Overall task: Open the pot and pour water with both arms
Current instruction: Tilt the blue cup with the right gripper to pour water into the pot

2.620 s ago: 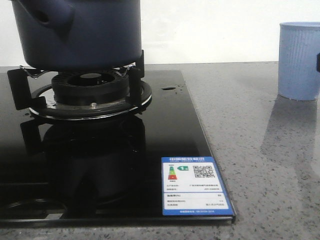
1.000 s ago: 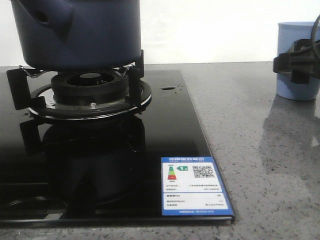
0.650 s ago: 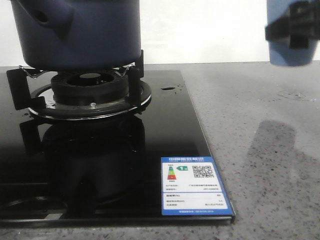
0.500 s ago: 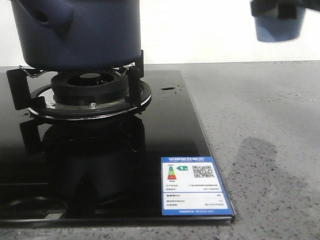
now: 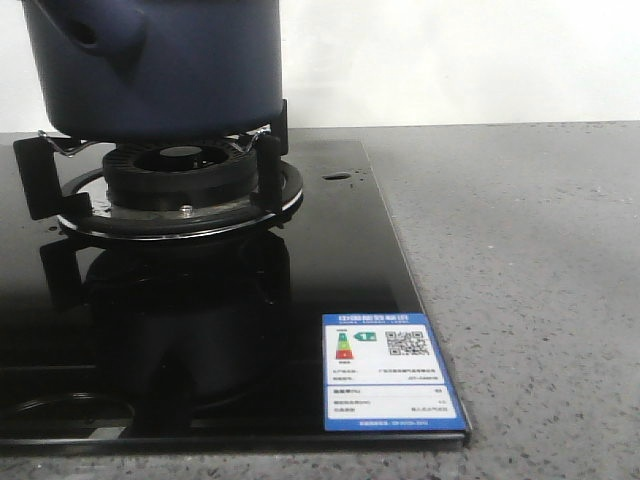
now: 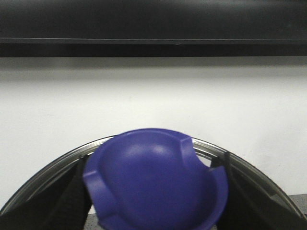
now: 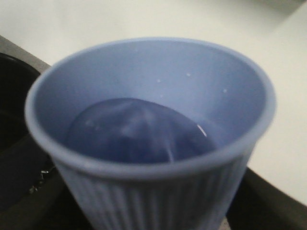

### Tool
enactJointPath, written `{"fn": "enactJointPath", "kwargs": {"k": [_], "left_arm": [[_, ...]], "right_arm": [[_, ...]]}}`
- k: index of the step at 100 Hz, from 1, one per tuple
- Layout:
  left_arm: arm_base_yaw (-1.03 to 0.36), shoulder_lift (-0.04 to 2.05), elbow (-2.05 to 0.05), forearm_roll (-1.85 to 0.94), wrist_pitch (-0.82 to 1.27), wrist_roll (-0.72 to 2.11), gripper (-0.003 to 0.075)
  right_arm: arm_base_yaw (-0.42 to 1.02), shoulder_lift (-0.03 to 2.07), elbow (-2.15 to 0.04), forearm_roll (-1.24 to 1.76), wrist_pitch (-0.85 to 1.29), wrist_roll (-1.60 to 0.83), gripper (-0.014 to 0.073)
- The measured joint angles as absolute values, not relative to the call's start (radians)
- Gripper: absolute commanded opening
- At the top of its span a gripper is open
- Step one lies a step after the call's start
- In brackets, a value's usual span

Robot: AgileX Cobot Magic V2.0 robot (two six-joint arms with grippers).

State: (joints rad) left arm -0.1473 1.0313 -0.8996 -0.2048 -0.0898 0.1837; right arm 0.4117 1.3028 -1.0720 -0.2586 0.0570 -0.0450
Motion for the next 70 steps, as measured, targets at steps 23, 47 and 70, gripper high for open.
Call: {"fn": "enactJointPath", "kwargs": {"k": [23,47,70], "left_arm": [[-0.147,1.031,-0.9,-0.205,-0.09,0.184,0.0359],[-0.147,1.031,-0.9,-0.205,-0.089,0.184,0.0359],[-0.147,1.031,-0.9,-0.205,-0.086,0.184,0.0359]], "right_arm": [[0.477,1.367,-1.187,-0.335,0.155,-0.045,0.0332],[0.58,1.459,-1.304,-0.482,0.267,-0.045,0.0332],[0.688,1.547,-1.406,-0.718,0.412,-0.045,0.0332]]}}
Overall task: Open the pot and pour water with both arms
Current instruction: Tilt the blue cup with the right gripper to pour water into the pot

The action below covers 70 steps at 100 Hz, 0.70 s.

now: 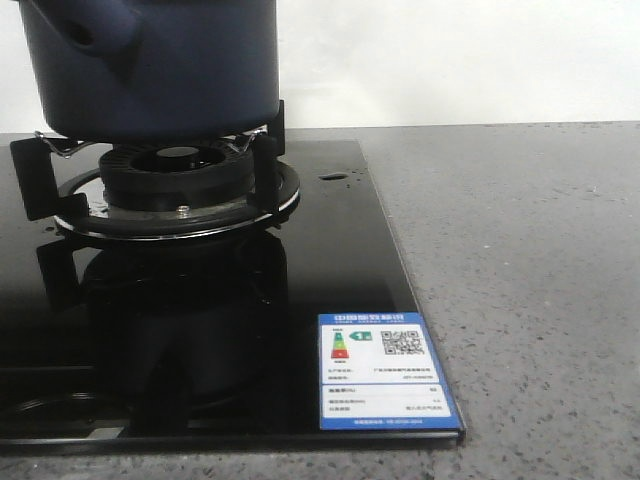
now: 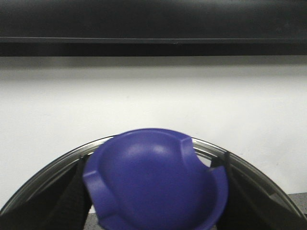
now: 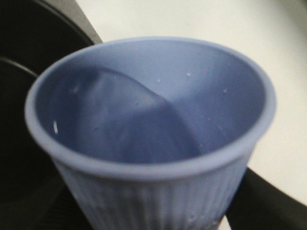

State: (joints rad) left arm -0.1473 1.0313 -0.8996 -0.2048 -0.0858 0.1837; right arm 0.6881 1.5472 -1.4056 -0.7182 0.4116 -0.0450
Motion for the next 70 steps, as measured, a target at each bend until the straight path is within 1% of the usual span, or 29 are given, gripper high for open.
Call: {"fn": "enactJointPath", "kwargs": {"k": [24,70], "left_arm": [[-0.147,1.031,-0.9,-0.205,-0.086,0.184,0.0359],[-0.147,1.031,-0.9,-0.205,-0.084,0.184,0.0359]], "right_arm": [[0.756,1.619,-1.464,-0.932,0.526,-0.045,0.0332],[0.763,1.64,-1.467,-1.193,0.528,-0.045,0.0332]]}}
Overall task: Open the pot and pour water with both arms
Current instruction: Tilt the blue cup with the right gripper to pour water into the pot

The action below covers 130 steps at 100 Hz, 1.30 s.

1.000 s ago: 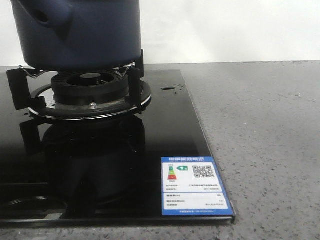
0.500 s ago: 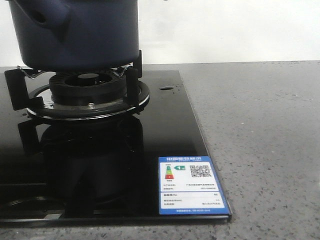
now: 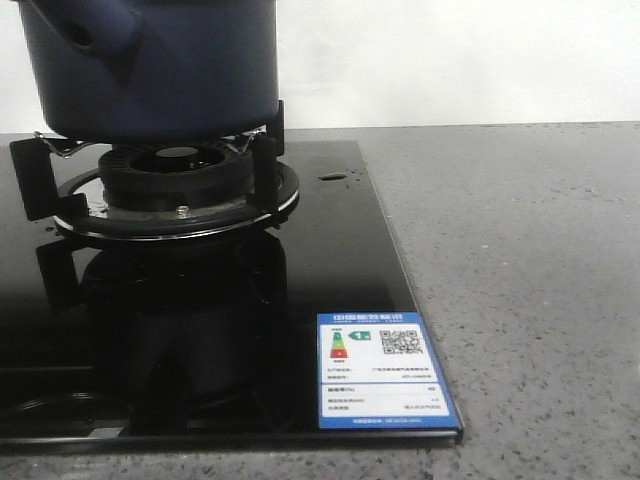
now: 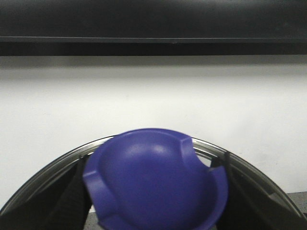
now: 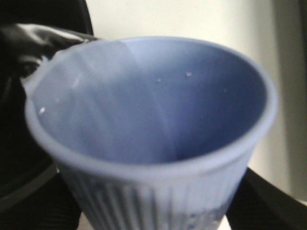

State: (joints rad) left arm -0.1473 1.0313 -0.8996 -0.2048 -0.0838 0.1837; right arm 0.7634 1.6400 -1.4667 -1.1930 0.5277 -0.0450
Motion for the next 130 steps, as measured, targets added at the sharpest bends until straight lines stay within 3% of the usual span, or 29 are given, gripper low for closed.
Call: {"fn": "enactJointPath", "kwargs": {"k": [130], "left_arm": [[-0.147,1.03,-0.9,-0.205,-0.074,0.184,0.0359]], "right_arm": [[0.767,1.654,-1.469,-1.77,0.473,-0.045,0.0332]]}}
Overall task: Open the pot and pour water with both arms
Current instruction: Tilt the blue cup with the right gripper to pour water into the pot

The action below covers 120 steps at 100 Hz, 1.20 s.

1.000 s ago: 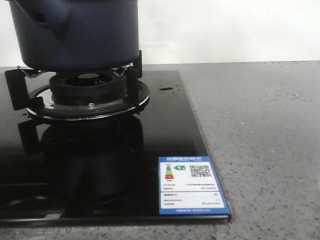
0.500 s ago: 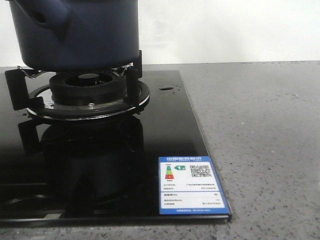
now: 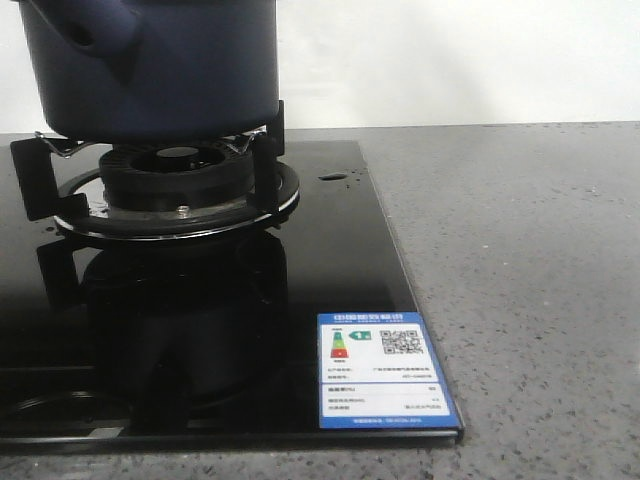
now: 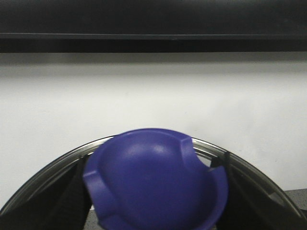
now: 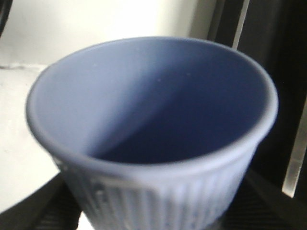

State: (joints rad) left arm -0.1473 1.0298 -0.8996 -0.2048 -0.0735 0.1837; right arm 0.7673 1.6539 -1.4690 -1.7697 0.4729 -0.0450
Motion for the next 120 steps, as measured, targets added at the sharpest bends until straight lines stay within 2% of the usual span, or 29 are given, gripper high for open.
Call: {"fn": "enactJointPath", "kwargs": {"k": [96,120], "left_arm": [[-0.147,1.03,-0.9,-0.205,-0.081,0.184,0.0359],[-0.147,1.03,-0.9,-0.205,-0.081,0.184,0.0359]], "right_arm": [[0.767,1.654,-1.469,-1.78,0.467,-0.031,0.0332],[0.767,1.651,-1.469,-1.742,0.559,0.226,0.0331]]}}
